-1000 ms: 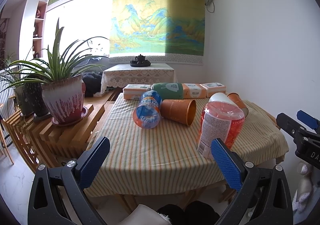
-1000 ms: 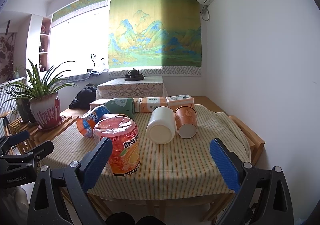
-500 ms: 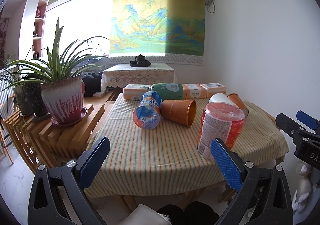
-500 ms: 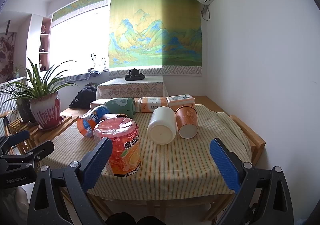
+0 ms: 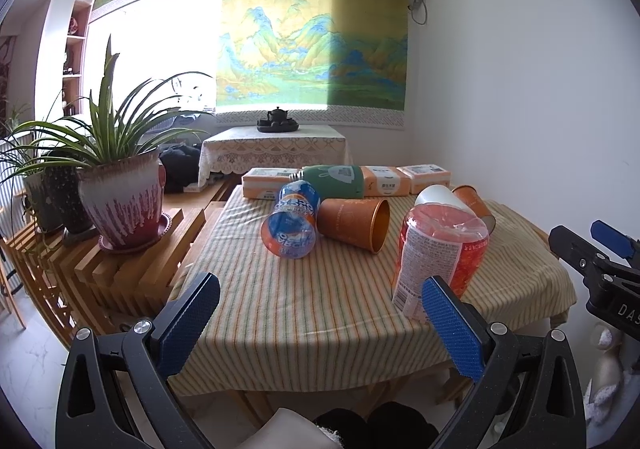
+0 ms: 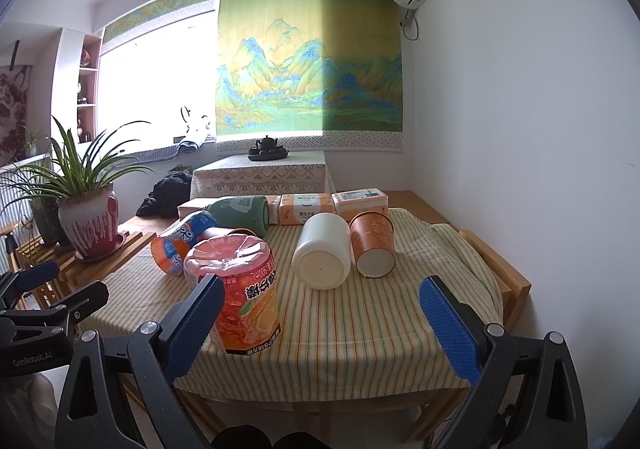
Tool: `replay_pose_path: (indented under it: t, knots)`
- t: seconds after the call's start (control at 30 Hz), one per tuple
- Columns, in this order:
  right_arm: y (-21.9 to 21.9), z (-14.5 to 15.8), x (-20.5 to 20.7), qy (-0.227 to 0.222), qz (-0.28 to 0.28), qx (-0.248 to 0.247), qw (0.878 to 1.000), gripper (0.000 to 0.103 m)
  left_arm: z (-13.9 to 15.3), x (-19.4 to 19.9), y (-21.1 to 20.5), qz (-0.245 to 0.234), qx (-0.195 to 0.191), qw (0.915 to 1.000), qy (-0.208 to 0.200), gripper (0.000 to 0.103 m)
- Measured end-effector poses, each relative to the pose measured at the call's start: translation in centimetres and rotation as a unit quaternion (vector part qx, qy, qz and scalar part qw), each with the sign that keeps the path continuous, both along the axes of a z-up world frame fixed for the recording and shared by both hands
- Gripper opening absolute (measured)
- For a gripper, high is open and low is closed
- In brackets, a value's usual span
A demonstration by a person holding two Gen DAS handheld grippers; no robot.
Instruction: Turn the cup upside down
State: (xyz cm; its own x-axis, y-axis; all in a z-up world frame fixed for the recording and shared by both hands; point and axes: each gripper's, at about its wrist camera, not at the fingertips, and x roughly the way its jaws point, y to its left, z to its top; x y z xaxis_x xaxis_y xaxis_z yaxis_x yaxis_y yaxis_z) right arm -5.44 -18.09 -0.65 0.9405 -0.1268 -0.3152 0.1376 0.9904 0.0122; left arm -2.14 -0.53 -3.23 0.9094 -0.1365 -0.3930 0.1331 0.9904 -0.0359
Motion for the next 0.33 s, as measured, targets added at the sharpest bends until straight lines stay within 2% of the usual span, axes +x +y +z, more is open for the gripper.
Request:
replay_pose_path:
  t: [0.33]
  knots:
    - [-0.03, -0.18, 0.15, 0.002, -0.001, 0.001, 1.000, 0.096, -0.15, 0.18, -0.39, -0.002, 0.002, 1.0000, 0.001, 0.102]
